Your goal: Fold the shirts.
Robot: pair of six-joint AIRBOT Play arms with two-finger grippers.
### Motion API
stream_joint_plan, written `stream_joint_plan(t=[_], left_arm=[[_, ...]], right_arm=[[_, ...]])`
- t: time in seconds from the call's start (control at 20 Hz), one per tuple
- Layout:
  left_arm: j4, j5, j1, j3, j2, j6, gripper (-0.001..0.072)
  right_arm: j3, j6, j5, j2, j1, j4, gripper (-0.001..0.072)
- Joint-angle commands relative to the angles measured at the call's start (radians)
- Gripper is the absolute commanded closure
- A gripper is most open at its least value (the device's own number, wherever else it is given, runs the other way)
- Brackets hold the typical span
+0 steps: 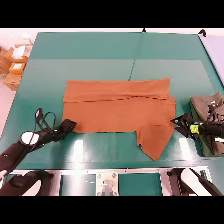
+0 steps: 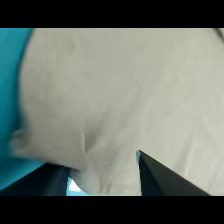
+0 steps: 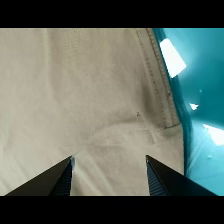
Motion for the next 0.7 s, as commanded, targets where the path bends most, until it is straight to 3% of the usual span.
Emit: stream_joint_plan(t=[0.0,0.05,0.35,0.5,0.65], left_arm=[[-0.034,0.081,-0.053,-0.005,-0.042,0.000,0.0543],[-0.029,0.098,-0.052,-0.005,-0.042,0.011,0.0679],[-0.003,0.127,-0.052,-0.002,-0.042,0.014,0.0686],[-0.007,0.122,-0.052,-0.002,-0.041,0.014,0.0686],[-0.014,0.117,-0.052,-0.002,-0.041,0.013,0.0685]], right_arm=[[-0.001,0.006,0.031,0.001,0.000,-0.014,0.0192],[-0.003,0.009,0.041,0.001,0.000,-0.024,0.0193],[-0.059,0.182,0.129,0.000,0.000,-0.233,0.0192],[-0.126,0.179,0.058,-0.003,0.001,-0.212,0.0192],[-0.181,0.136,-0.014,-0.003,0.044,-0.095,0.0200]])
